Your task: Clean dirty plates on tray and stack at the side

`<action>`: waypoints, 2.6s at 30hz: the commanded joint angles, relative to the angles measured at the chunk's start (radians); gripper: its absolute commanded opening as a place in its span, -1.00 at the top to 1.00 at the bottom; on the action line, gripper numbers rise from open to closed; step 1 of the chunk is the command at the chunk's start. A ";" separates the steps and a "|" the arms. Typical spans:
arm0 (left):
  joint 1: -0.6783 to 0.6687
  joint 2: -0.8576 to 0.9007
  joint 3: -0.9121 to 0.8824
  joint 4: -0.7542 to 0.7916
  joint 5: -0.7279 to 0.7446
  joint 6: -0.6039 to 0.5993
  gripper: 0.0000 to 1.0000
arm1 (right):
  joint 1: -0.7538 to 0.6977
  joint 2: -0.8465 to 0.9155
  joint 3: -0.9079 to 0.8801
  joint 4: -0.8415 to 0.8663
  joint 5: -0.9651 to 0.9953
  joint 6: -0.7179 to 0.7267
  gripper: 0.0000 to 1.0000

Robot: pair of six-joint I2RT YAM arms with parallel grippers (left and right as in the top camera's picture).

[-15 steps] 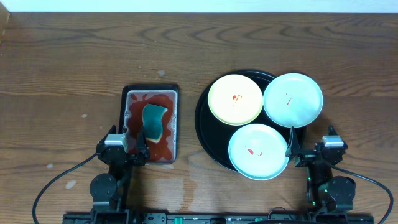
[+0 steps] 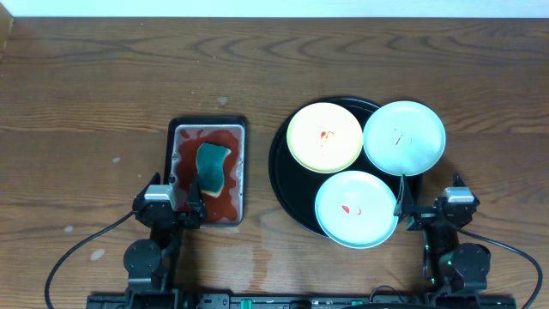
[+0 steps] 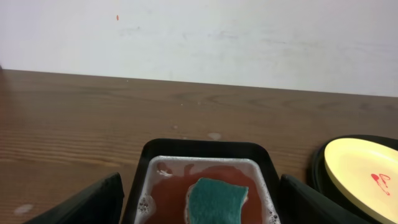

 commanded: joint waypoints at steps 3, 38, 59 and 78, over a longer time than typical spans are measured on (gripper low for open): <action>0.006 -0.006 -0.010 -0.044 0.028 0.010 -0.58 | -0.002 -0.005 -0.002 -0.005 0.002 -0.011 -0.99; 0.006 -0.006 -0.010 -0.044 0.028 0.010 -0.59 | -0.002 -0.005 -0.002 -0.004 0.002 -0.011 -0.99; 0.006 0.060 0.137 -0.209 0.013 -0.067 -0.59 | -0.002 0.005 0.027 -0.032 0.002 0.084 -0.99; 0.006 0.692 0.835 -0.890 0.051 -0.100 -0.59 | -0.002 0.641 0.699 -0.714 -0.143 0.087 -0.99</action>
